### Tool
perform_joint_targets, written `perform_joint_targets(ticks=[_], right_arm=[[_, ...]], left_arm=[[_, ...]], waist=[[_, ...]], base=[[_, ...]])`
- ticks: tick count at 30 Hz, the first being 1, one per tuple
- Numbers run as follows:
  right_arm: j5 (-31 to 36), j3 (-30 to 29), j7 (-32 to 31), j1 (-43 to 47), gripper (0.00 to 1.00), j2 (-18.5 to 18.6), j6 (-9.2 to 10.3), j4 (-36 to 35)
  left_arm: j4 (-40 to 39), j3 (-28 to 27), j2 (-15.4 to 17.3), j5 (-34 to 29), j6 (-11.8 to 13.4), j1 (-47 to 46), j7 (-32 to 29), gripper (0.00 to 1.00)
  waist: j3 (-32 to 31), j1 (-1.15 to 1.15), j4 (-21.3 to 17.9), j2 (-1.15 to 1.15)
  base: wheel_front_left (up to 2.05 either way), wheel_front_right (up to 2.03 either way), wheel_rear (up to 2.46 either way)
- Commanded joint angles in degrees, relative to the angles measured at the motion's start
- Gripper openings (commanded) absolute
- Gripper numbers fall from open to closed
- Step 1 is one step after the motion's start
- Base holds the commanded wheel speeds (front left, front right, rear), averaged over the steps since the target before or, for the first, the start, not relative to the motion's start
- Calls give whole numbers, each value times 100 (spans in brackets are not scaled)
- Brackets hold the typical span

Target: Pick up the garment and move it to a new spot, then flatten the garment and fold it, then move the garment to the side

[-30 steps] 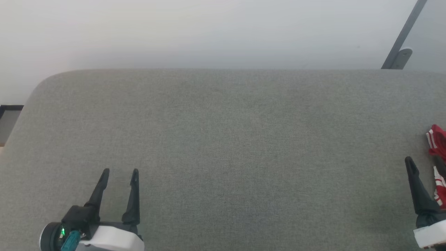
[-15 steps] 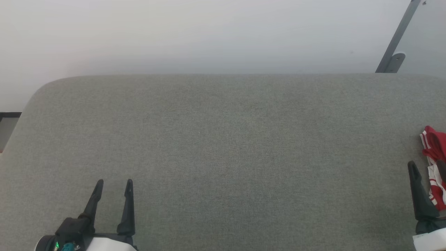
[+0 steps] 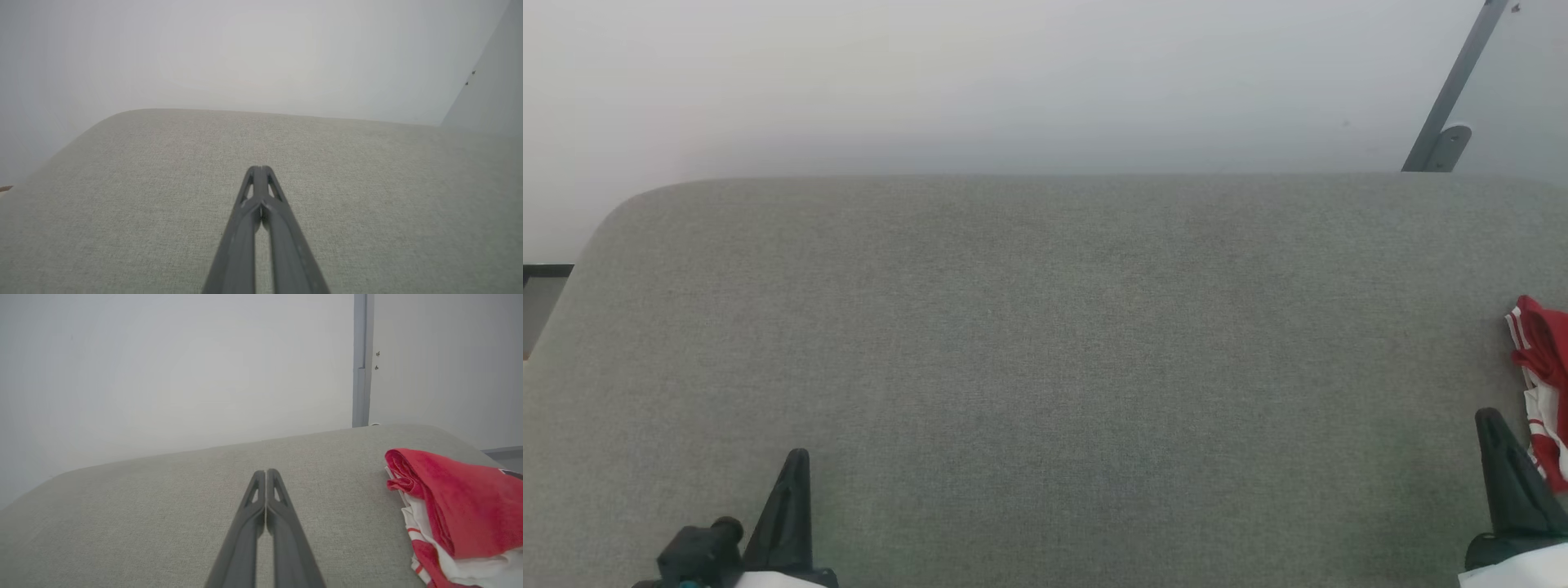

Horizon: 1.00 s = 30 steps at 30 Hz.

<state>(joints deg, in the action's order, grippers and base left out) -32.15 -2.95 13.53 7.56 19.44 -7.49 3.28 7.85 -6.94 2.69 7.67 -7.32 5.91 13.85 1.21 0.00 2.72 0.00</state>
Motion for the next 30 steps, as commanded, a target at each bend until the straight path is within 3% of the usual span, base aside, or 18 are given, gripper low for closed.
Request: perform_joint_targets(ticks=[1, 30], right_arm=[[-233, -44, -56, -110, 0, 23, 0, -43], [-2281, -125, -711, -569, 0, -532, 0, 339]], left_arm=[[-44, -21, 13, 316, -1, -102, -68, 0], [164, 14, 18, 3164, -8, -502, -743, 0]], waist=[[-1, 0, -4, 0], [-25, 0, -66, 0]], base=[[0, 0, 0], [0, 0, 0]])
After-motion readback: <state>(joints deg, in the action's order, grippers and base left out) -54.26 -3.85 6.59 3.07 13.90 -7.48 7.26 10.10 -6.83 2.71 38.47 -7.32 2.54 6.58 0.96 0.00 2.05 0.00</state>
